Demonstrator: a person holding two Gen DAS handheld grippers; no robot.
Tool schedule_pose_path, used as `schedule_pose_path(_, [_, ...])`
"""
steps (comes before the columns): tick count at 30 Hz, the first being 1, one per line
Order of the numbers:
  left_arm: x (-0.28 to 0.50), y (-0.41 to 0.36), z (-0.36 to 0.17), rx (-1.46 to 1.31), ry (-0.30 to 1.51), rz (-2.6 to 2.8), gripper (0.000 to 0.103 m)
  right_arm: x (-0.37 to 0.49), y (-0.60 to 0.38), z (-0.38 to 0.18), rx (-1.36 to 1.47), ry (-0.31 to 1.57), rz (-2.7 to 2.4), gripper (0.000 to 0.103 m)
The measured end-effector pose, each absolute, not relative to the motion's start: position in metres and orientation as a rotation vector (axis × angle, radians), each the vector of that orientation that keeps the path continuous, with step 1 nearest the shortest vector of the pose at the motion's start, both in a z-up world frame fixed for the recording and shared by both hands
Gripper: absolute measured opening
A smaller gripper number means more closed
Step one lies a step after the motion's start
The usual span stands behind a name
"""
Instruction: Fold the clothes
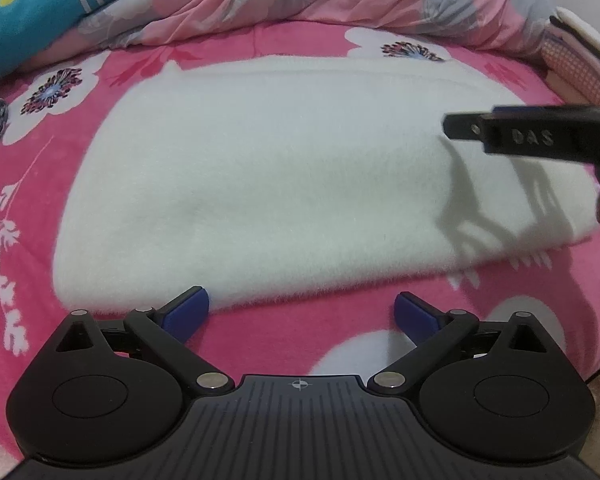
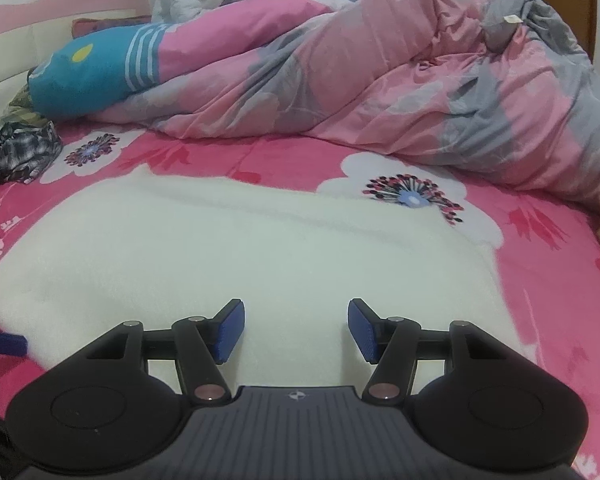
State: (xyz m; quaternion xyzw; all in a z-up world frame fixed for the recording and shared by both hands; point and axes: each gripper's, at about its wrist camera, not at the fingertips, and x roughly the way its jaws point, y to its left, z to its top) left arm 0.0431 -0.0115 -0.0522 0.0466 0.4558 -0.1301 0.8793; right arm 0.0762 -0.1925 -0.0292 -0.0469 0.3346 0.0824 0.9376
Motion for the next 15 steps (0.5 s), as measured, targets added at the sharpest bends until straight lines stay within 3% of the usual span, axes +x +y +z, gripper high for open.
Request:
schedule_pose_path(13, [0.043, -0.017, -0.054, 0.13, 0.956, -0.248, 0.102, 0.114, -0.169, -0.048, -0.088, 0.652, 0.182, 0.069])
schedule_pose_path(15, [0.042, -0.016, -0.054, 0.124, 0.951, -0.247, 0.102, 0.119, -0.167, -0.06, -0.091, 0.658, 0.178, 0.078])
